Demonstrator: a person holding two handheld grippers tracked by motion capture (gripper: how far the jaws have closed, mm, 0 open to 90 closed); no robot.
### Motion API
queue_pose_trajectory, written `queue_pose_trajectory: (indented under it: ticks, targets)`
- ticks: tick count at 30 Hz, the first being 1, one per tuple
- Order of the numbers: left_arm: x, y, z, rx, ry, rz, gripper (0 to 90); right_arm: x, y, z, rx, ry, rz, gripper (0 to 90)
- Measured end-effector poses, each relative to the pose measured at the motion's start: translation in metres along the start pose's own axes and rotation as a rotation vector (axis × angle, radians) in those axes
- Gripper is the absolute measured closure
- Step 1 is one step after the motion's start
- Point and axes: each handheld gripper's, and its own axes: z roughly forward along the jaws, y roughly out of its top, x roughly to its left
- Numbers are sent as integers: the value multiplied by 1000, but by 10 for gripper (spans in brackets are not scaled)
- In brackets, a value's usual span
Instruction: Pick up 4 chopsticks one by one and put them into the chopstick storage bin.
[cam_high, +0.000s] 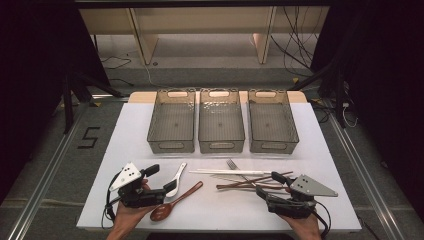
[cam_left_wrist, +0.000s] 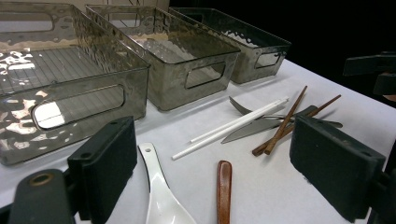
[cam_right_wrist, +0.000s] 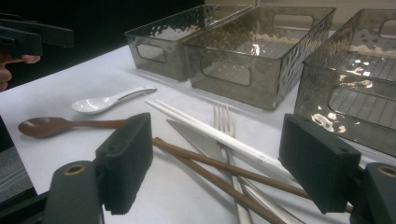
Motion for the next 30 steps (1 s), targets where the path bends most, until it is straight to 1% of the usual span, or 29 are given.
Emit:
queue_pose_trajectory:
  ticks: [7, 11, 12, 15, 18, 19, 20, 22, 23, 25, 26, 28, 30]
  targets:
    - [0, 0, 0, 2, 5, 0, 145, -2, 0, 0, 1, 1, 4, 267]
    - [0, 0, 0, 3, 6, 1, 145, -2, 1, 0, 14, -1, -4, 269]
    - [0, 0, 0, 3, 7, 1, 145, -2, 4, 0, 32, -5, -12, 271]
    - [1, 0, 0, 3, 8, 2, 145, -3, 9, 0, 50, 3, -26, 271]
    - [1, 0, 0, 4, 10, 3, 145, -4, 16, 0, 79, 5, -56, 277]
    - [1, 0, 0, 4, 10, 3, 145, -4, 16, 0, 79, 5, -56, 277]
    - [1, 0, 0, 5, 11, 3, 145, -5, 22, 0, 111, 6, -89, 277]
    - [1, 0, 0, 4, 13, 0, 145, -5, 27, 0, 132, 11, -111, 293]
    - [1, 0, 0, 4, 13, 0, 145, -5, 27, 0, 132, 11, -111, 293]
    - [2, 0, 0, 2, 15, -1, 145, -6, 35, 0, 151, 21, -143, 304]
    - [1, 0, 0, 4, 14, -1, 145, -7, 42, 1, 176, 21, -166, 306]
    - [1, 0, 0, 5, 14, -1, 145, -8, 47, 4, 200, 30, -188, 317]
    - [2, 0, 0, 4, 15, -3, 145, -10, 53, 9, 233, 28, -209, 316]
